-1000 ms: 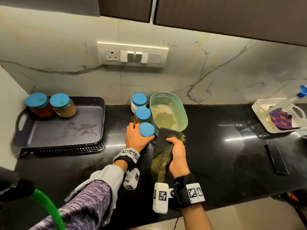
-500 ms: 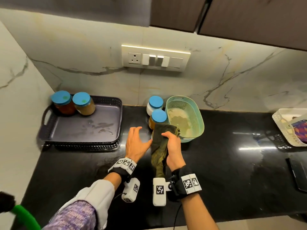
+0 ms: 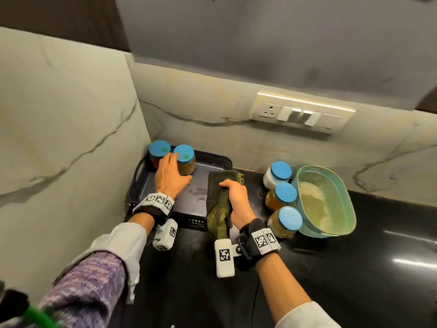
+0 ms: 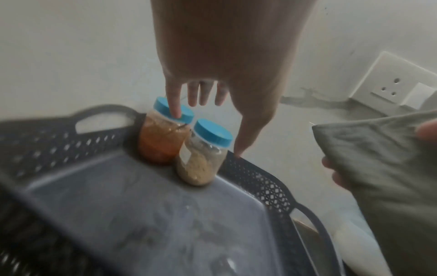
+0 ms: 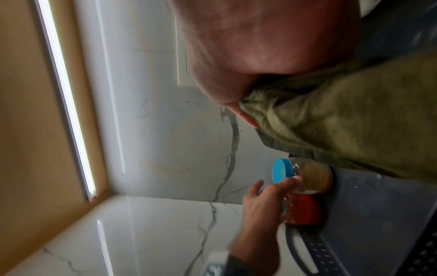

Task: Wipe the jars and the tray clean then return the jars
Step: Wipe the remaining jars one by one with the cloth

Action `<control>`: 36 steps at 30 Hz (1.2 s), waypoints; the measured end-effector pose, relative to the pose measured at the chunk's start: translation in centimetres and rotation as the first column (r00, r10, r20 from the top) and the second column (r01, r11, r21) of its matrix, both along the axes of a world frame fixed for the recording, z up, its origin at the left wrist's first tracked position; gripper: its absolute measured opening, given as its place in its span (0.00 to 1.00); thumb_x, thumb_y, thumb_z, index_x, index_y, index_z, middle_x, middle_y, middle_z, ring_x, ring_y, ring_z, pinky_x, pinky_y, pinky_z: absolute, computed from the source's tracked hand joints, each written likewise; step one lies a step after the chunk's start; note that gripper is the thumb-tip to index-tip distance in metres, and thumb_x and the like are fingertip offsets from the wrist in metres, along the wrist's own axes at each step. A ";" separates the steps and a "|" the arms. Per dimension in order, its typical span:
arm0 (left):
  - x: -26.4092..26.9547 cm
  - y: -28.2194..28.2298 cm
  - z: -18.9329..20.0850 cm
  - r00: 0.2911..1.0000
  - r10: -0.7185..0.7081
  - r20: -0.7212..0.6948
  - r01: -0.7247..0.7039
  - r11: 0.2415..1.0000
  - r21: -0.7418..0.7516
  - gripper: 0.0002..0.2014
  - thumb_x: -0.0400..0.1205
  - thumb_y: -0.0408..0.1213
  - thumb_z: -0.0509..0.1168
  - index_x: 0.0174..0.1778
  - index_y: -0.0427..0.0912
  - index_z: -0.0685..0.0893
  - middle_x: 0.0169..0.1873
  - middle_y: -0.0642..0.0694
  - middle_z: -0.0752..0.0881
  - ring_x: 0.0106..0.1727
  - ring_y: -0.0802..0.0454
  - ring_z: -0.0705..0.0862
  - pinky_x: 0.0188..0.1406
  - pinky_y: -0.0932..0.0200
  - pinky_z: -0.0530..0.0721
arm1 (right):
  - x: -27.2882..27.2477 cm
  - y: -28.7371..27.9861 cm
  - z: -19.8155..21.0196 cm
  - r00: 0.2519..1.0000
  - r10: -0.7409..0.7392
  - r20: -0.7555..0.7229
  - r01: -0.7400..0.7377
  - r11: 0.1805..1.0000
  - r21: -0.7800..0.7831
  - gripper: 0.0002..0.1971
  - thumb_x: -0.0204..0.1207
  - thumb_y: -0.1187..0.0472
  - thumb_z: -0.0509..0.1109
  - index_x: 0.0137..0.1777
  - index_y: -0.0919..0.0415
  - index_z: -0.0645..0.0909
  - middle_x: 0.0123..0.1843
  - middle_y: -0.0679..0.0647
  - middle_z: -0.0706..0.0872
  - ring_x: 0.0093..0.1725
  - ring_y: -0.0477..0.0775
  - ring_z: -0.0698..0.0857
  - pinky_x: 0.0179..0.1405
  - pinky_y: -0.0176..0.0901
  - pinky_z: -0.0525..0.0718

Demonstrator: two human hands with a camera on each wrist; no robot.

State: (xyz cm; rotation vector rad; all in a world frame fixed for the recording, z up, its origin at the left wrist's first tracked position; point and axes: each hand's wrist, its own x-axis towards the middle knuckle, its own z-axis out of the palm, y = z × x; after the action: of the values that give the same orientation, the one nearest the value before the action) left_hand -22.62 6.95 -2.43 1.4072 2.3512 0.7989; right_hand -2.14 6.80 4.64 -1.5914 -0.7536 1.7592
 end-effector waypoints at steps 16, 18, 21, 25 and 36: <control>-2.3 8.7 -1.2 0.876 -0.310 -0.370 0.211 0.936 -0.283 0.36 0.74 0.48 0.76 0.77 0.43 0.73 0.69 0.38 0.80 0.71 0.36 0.78 0.72 0.40 0.69 | 0.1 -0.9 -0.1 0.995 -0.018 0.099 0.010 0.997 0.079 0.06 0.84 0.65 0.70 0.51 0.61 0.90 0.43 0.61 0.95 0.44 0.62 0.93 0.54 0.60 0.91; -1.9 7.7 -0.8 0.870 -0.323 -0.373 0.257 0.942 -0.215 0.37 0.70 0.48 0.79 0.75 0.43 0.76 0.66 0.38 0.81 0.68 0.36 0.79 0.68 0.40 0.71 | 0.5 -1.5 -0.1 0.995 -0.040 0.095 0.032 0.996 0.088 0.07 0.84 0.65 0.70 0.50 0.59 0.90 0.46 0.60 0.96 0.49 0.63 0.93 0.58 0.61 0.91; -0.2 4.9 0.4 0.914 -0.298 -0.274 0.311 0.950 0.006 0.44 0.61 0.46 0.83 0.75 0.40 0.79 0.61 0.36 0.82 0.61 0.33 0.79 0.60 0.40 0.74 | 1.2 -2.3 -0.2 0.991 -0.066 0.117 0.050 0.990 0.135 0.07 0.84 0.61 0.71 0.56 0.58 0.90 0.52 0.58 0.96 0.55 0.62 0.93 0.62 0.61 0.91; 3.2 -1.4 3.0 0.959 -0.266 -0.094 0.282 0.923 0.262 0.50 0.57 0.48 0.81 0.78 0.41 0.76 0.60 0.40 0.81 0.59 0.39 0.78 0.54 0.44 0.75 | 2.2 -4.3 -0.2 0.953 -0.077 0.294 -0.034 0.934 0.356 0.13 0.84 0.56 0.72 0.65 0.58 0.89 0.59 0.52 0.94 0.62 0.53 0.90 0.71 0.60 0.86; 8.1 -16.5 -2.2 0.926 -0.348 0.148 0.302 0.916 0.265 0.49 0.60 0.51 0.79 0.80 0.43 0.75 0.64 0.47 0.83 0.62 0.44 0.81 0.64 0.46 0.78 | 3.4 -12.0 -2.2 0.894 0.071 0.442 -0.338 0.754 0.563 0.26 0.82 0.72 0.66 0.65 0.37 0.86 0.60 0.30 0.90 0.63 0.29 0.86 0.68 0.33 0.82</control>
State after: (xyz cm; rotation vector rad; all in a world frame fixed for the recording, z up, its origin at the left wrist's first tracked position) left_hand -14.54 -9.52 -4.63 1.6759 1.8549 1.0880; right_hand 1.30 -5.17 2.46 -1.4168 -1.5884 1.1104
